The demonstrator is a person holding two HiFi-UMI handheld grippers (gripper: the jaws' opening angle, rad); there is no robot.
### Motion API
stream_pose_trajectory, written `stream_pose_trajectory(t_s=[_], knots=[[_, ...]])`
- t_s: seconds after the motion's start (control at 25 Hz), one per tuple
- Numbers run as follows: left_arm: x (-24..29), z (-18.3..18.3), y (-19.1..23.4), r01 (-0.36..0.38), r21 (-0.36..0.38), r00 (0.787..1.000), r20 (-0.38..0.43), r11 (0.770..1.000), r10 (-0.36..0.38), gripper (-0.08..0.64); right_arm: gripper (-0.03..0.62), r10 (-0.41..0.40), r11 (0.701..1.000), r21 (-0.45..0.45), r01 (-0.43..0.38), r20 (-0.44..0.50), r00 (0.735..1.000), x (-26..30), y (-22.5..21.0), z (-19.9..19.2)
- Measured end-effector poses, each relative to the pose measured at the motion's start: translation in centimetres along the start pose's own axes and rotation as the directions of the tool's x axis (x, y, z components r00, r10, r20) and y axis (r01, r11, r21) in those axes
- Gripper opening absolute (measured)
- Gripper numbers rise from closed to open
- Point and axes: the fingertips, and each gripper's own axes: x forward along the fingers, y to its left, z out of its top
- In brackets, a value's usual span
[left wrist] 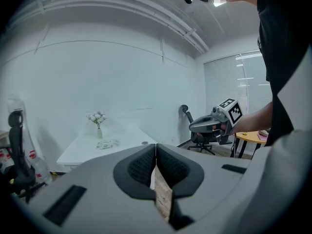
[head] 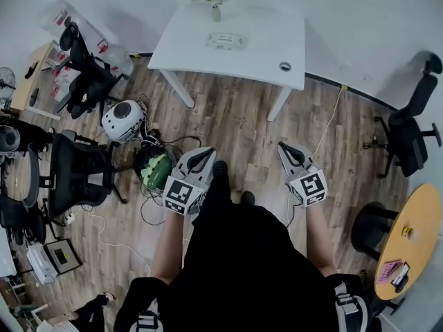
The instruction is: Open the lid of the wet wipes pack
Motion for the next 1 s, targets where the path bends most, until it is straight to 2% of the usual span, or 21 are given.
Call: stream_pose_trajectory(t_s=[0.32, 0.68, 1.0], knots=[[2.3, 0.4, 8.0, 0.039, -0.018, 0.999, 0.017, 0.999, -0.039, 0.025, 0.015, -0.045, 0.999, -0.007, 0.044, -0.038, 0.998, 6.5, -1.1, 1.7], [6.1, 1.0, 17.4, 0.102, -0.007, 0.994, 0.029, 0.995, -0.102, 0.025, 0.015, -0.116, 0.993, -0.02, 0.114, -0.082, 0.99, 14.5, -3.4, 3.4], [9.3, 1.9, 23.0, 0.154, 0.011, 0.988, 0.026, 0.988, -0.154, 0.025, 0.015, -0.157, 0.987, -0.006, 0.158, -0.105, 0.982, 19.5, -4.9, 4.2]])
